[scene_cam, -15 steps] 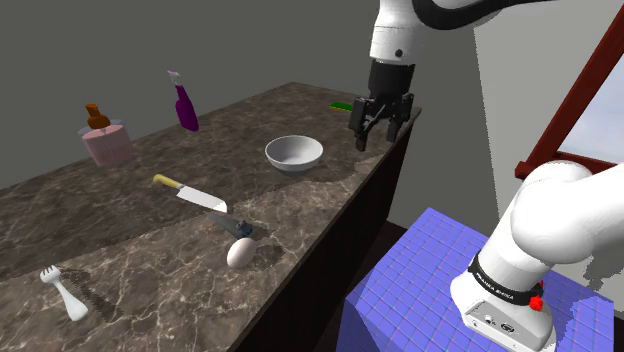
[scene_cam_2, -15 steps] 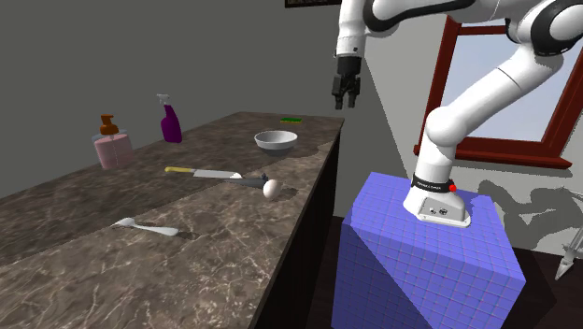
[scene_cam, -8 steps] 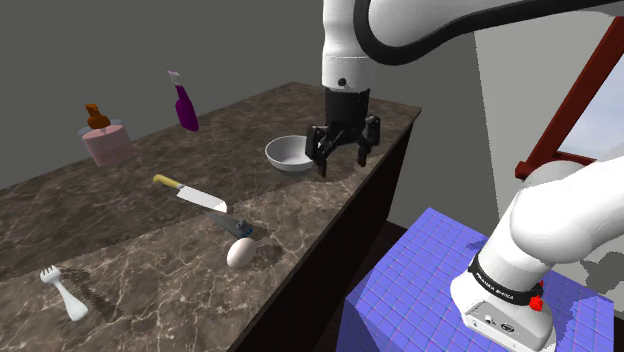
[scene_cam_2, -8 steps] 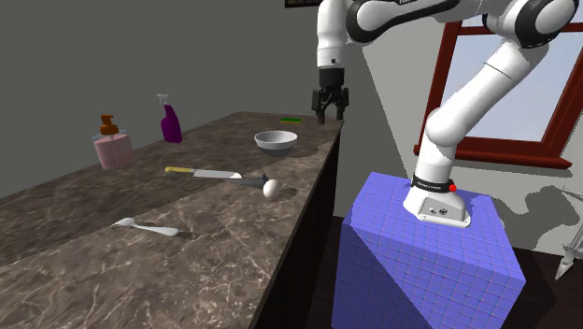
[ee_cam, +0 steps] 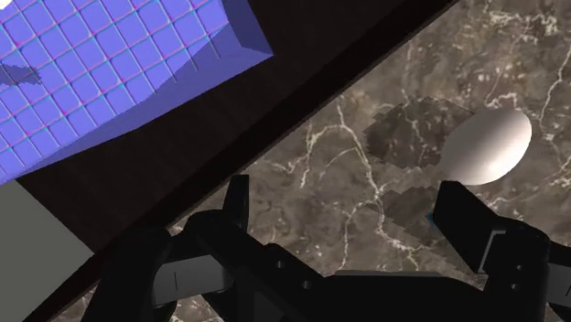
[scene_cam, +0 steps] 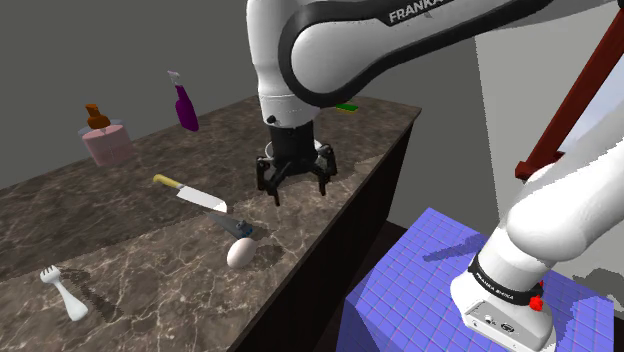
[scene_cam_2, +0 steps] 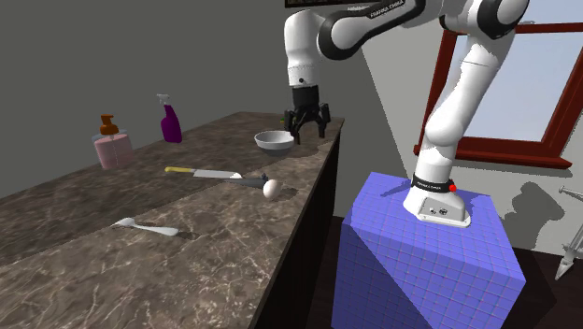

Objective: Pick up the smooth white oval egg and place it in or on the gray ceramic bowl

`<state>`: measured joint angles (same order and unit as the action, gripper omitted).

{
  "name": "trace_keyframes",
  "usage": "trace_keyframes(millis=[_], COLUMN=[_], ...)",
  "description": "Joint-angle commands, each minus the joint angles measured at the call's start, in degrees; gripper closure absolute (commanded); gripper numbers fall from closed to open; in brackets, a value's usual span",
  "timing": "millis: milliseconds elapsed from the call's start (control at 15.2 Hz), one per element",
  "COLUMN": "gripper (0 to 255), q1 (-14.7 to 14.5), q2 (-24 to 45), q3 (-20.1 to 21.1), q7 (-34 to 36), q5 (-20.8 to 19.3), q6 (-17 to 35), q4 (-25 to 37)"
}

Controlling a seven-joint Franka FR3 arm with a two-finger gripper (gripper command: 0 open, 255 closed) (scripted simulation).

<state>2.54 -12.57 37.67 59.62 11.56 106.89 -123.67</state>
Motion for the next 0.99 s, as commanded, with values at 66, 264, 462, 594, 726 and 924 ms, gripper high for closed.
trace_keyframes(millis=[66,264,462,594,726,924], gripper=[0,0,0,0,0,0], q1=[0.44,-1.20,-5.11,-8.34,-11.27,-11.28], q2=[9.50,19.69,29.55,35.65,40.81,41.01], q3=[4.09,5.78,4.88,3.39,1.86,1.58], q7=[10.29,20.19,28.82,33.50,36.98,37.13], q5=[-4.89,-11.17,-16.87,-19.77,-21.78,-21.96], q6=[1.12,1.07,-0.19,-1.54,-2.99,-0.77], q4=[5.63,12.02,19.36,24.81,30.02,27.97])
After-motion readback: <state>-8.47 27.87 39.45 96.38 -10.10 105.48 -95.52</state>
